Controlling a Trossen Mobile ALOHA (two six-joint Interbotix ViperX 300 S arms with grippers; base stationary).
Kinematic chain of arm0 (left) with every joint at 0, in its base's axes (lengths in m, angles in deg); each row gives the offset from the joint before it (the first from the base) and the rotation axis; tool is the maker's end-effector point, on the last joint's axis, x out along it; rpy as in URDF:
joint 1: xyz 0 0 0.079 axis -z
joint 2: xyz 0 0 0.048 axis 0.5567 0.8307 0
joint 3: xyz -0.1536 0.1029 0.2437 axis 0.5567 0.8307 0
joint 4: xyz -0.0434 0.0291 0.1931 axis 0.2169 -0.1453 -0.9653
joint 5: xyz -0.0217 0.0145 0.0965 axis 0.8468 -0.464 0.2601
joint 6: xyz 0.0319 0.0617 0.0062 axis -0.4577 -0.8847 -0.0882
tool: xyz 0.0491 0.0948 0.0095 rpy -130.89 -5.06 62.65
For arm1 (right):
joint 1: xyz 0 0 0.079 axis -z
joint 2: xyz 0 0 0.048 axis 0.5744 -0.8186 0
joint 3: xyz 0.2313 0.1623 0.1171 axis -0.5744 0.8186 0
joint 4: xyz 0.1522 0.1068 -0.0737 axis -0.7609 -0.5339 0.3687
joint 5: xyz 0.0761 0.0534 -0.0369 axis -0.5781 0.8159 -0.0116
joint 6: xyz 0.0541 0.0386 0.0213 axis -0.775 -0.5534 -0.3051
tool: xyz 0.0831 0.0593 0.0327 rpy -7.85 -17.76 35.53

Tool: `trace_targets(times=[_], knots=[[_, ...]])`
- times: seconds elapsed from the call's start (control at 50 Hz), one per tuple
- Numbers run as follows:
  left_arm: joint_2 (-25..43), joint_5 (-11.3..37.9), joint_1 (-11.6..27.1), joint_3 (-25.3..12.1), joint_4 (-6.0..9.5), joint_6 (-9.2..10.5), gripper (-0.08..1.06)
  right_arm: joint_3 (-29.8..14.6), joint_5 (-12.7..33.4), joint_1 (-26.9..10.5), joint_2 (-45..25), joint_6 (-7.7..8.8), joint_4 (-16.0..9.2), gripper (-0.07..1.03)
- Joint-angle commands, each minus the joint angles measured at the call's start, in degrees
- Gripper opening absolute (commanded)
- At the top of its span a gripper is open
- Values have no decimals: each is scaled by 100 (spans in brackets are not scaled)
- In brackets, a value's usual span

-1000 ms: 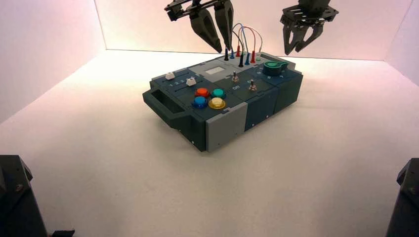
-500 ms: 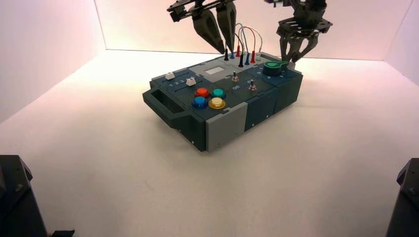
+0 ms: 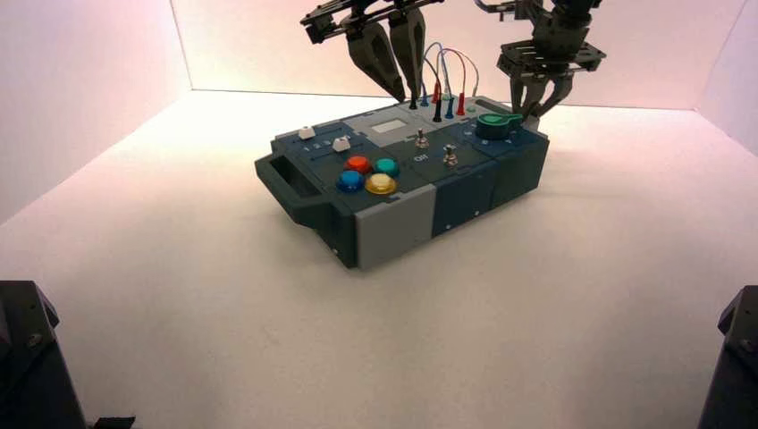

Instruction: Flip the top switch on with the left gripper.

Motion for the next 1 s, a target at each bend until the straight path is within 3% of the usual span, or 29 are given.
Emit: trace_targets(times=[0.02, 0.06, 0.3, 0.46, 0.6, 0.76, 1.0], knots=[[-167, -26, 26, -18, 9, -18, 24, 132, -88, 53, 185, -615, -44, -2], [-176, -35, 26, 0, 9, -18, 24, 185, -114, 53, 220, -712, -44, -2], [-193, -158, 26, 123, -9, 0, 22, 545, -264, 53, 466, -914, -35, -2], [-132, -281, 26, 79, 0, 167, -4, 826, -483, 53, 668, -1125, -44, -2], [-123, -457, -35, 70, 0, 299, -3, 1143, -747, 53, 879, -1521, -44, -2], [-18, -457, -79, 53, 0, 272, -3, 1459, -1055, 35, 1107, -1916, -44, -2], [132, -466, -88, -53, 0, 246, 0, 1819, -1441, 35, 1406, -2039, -62, -2]])
